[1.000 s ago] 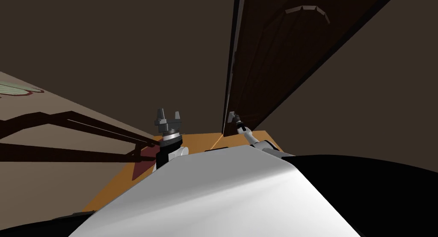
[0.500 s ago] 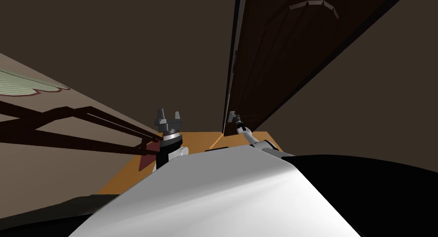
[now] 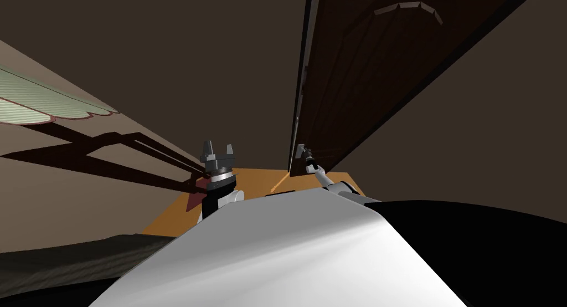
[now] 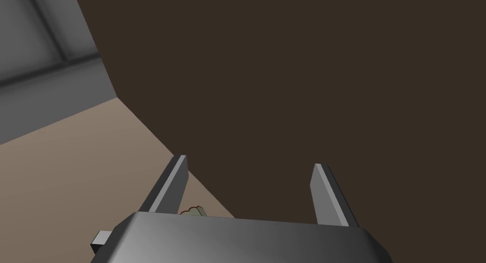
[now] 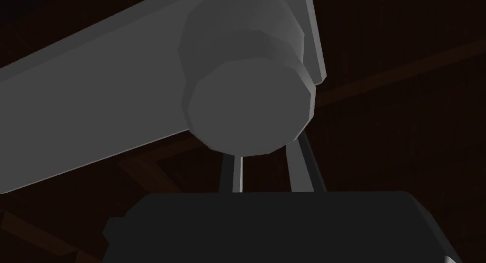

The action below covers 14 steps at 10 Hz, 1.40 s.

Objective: Pull the door open

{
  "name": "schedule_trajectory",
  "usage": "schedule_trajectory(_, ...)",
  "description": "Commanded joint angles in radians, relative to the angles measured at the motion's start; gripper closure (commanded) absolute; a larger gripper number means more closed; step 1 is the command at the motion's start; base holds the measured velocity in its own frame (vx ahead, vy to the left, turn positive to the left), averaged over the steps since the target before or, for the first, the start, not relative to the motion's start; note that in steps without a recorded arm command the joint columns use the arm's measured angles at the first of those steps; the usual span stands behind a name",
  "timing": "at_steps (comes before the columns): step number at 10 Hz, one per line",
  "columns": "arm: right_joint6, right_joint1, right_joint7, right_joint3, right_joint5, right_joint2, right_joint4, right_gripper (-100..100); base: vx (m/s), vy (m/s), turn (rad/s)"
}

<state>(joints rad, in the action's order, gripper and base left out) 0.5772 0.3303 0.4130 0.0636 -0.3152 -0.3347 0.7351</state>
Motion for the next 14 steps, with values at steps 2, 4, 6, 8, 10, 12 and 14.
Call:
schedule_trajectory(2,-0.012,0.001,0.061,0.005,-0.037,0.02,0.011,-100,-0.083,-0.043,0.062)
schedule_trajectory(4,-0.022,0.002,0.116,0.006,-0.074,0.036,0.021,-100,-0.097,-0.04,0.05)
schedule_trajectory(6,-0.034,0.003,0.174,0.007,-0.117,0.054,0.033,-100,-0.099,-0.058,0.077)
schedule_trajectory(8,-0.041,0.004,0.22,0.008,-0.14,0.064,0.04,-100,-0.057,-0.031,0.035)
schedule_trajectory(10,-0.054,0.005,0.28,0.01,-0.188,0.084,0.053,-100,-0.085,-0.042,0.075)
schedule_trajectory(12,-0.061,0.006,0.33,0.01,-0.213,0.095,0.06,-100,-0.076,-0.037,0.039)
schedule_trajectory(14,-0.068,0.006,0.37,0.011,-0.237,0.105,0.066,-100,-0.064,-0.045,0.052)
